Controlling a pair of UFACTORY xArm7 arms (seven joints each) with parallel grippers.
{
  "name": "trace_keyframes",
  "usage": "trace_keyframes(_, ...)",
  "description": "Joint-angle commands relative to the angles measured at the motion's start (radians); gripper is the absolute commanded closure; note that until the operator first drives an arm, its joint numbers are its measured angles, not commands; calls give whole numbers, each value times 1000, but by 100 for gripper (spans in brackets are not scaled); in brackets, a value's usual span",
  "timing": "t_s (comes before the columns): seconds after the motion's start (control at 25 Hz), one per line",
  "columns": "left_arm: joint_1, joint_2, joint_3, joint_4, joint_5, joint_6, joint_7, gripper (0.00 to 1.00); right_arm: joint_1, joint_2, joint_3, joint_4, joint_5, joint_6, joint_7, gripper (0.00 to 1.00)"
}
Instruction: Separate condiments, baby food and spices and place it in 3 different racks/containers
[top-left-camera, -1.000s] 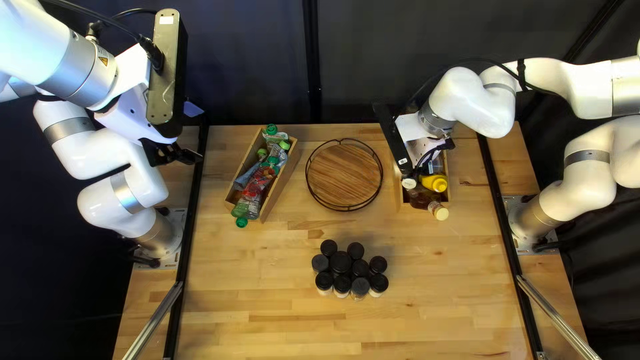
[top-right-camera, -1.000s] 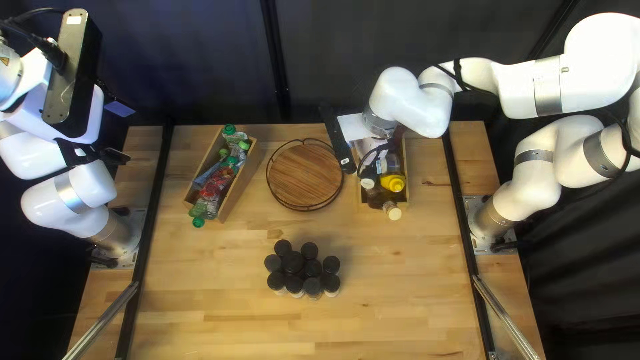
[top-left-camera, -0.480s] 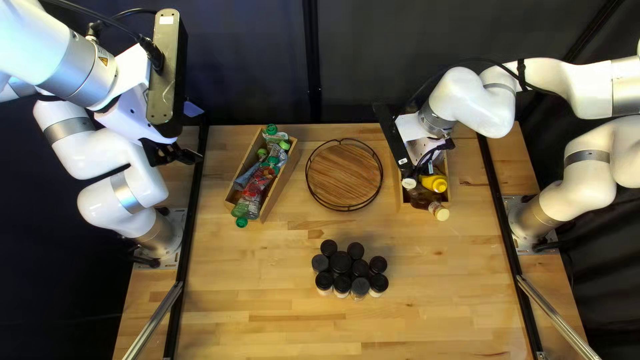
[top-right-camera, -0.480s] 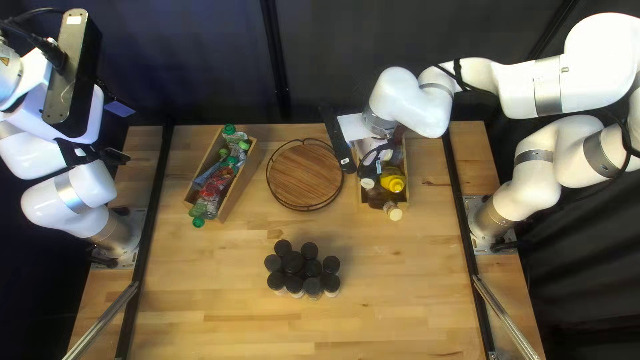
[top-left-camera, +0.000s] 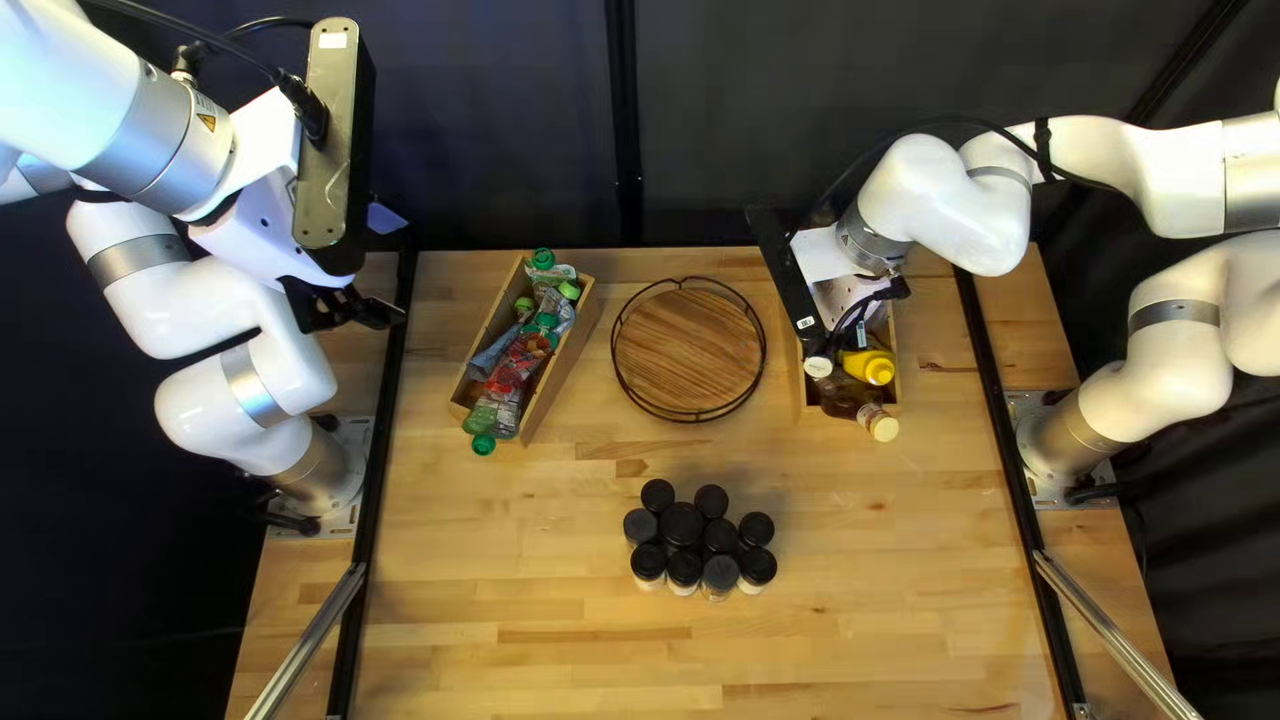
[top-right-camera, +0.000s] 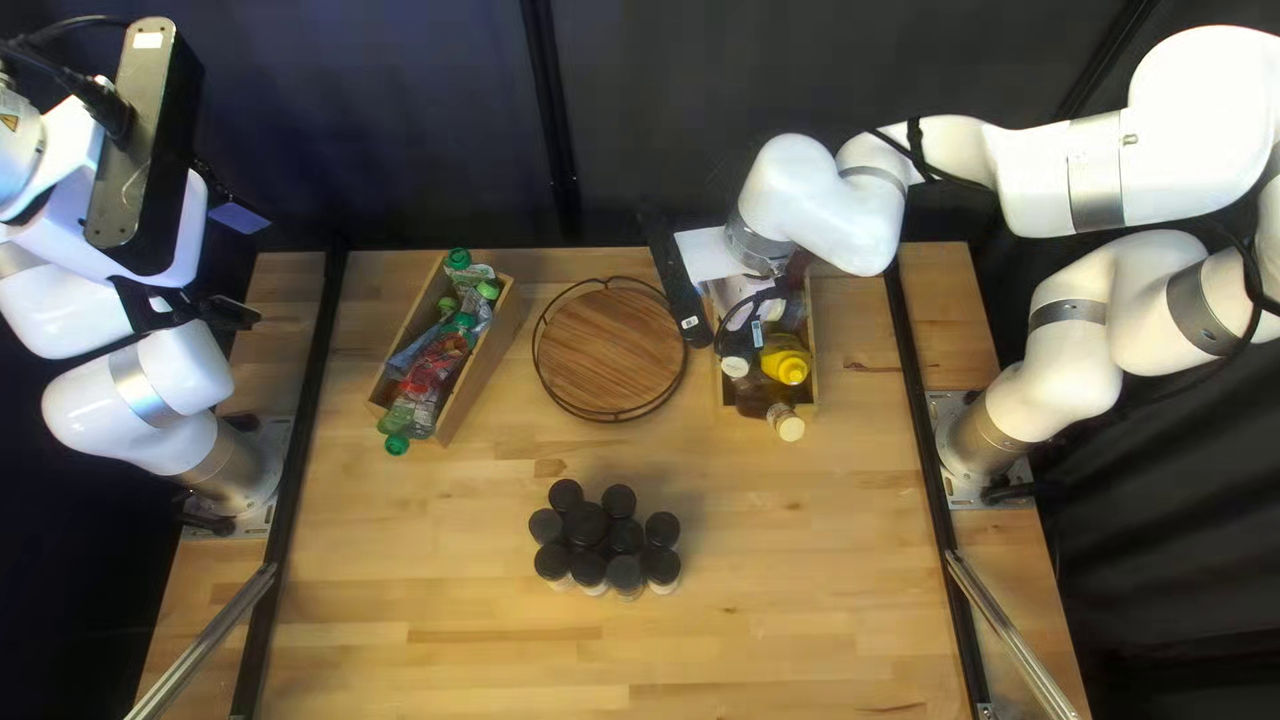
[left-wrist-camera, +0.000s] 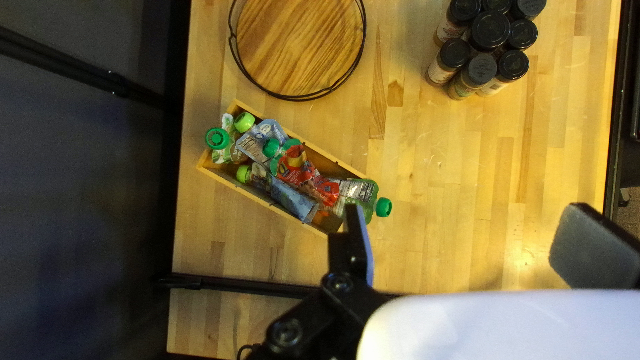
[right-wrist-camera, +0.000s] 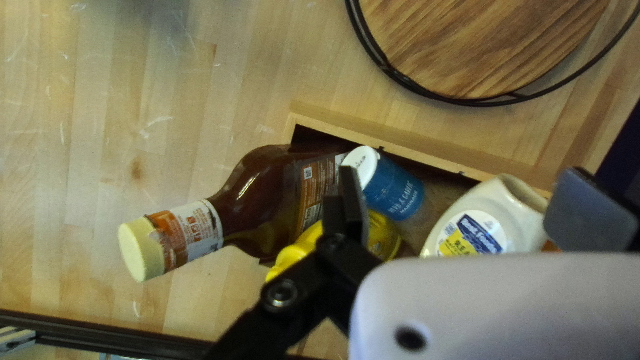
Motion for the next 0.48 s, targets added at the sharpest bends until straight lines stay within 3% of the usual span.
trace_keyframes(0.04,0,0,0,0,0,0,0,0,13,12,-1,51,29,38,2,0)
trace_keyframes(0.28,0,0,0,0,0,0,0,0,35,-49,11,205,89,115,63,0)
trace_keyframes(0.48,0,0,0,0,0,0,0,0,50,-124,50,326,129,155,233,0)
